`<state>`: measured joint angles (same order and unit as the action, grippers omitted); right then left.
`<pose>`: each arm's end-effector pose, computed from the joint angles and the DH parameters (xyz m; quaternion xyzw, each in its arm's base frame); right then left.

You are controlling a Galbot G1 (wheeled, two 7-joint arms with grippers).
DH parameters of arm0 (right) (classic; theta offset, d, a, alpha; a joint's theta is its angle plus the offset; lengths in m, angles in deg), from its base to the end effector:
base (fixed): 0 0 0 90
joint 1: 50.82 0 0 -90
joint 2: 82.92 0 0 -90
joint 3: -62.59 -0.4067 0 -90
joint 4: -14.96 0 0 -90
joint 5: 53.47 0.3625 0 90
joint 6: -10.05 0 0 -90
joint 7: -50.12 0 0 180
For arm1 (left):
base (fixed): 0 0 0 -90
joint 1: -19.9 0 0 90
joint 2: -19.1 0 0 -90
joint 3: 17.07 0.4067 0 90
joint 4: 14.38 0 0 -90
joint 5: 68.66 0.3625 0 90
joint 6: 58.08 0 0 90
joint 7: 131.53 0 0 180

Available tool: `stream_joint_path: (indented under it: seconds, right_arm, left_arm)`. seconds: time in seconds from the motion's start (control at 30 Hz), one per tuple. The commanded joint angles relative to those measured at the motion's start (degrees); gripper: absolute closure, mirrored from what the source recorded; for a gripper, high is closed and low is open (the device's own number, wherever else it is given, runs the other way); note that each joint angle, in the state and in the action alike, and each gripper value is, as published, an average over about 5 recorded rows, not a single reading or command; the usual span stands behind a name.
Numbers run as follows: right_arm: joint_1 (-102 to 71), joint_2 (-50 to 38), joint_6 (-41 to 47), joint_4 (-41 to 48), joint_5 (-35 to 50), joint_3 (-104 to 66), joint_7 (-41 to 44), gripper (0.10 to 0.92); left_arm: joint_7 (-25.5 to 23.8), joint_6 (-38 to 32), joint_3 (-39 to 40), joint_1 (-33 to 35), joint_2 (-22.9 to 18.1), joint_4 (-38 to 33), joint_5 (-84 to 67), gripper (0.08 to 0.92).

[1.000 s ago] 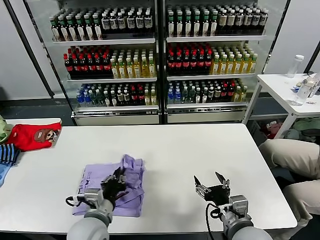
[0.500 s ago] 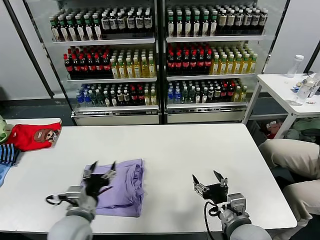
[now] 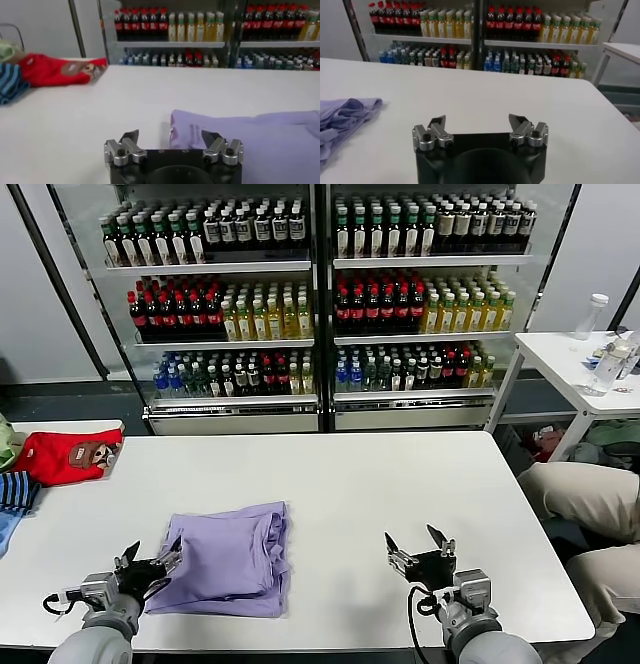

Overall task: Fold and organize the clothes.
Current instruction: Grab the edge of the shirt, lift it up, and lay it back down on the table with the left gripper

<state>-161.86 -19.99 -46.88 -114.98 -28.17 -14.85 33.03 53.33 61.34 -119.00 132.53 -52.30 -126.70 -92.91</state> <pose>0.1877 -0.0254 -0.2677 0.0992 -0.9759 0.0314 0.1917 0.2132 0.1515 -0.3412 0.0641 -0.9698 0.0195 0.2346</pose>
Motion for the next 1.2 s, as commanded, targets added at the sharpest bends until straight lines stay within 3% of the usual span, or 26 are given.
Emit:
stream_joint_path:
  seconds: [0.03,0.23,0.63,0.8,0.9,1.03,1.2]
  right_arm:
    - [-0.2,-0.1,0.0,0.0,0.0,0.0,0.0,0.203]
    - [0.1,-0.3,0.0,0.1,0.1,0.1,0.0,0.203]
    - [0.5,-0.6,-0.1,0.1,0.3,0.0,0.1,0.203]
    - [0.4,-0.6,-0.1,-0.1,0.3,-0.1,0.1,0.203]
    - [0.2,-0.6,-0.1,-0.3,0.3,-0.3,0.1,0.203]
    - [0.3,-0.5,-0.2,-0.3,0.4,-0.3,0.1,0.203]
    - [0.6,-0.2,-0.3,0.3,0.6,-0.3,0.3,0.203]
  left_arm:
    - [-4.9,-0.2,-3.2,0.8,0.5,4.4,-2.9,0.177]
    - [-6.9,0.4,-2.4,1.2,-0.5,4.1,-3.7,0.241]
    - [-7.0,1.4,-0.5,1.1,-2.0,3.5,-4.0,0.577]
    - [-6.7,1.1,-3.7,1.5,-1.5,-1.3,-1.5,0.716]
    - [-6.9,1.1,-9.1,1.1,0.6,-5.1,-1.3,0.803]
    - [-8.5,1.8,-19.0,1.5,6.7,-6.6,-1.4,0.892]
    - [-16.6,3.8,-32.4,3.4,14.6,-4.1,3.2,0.910]
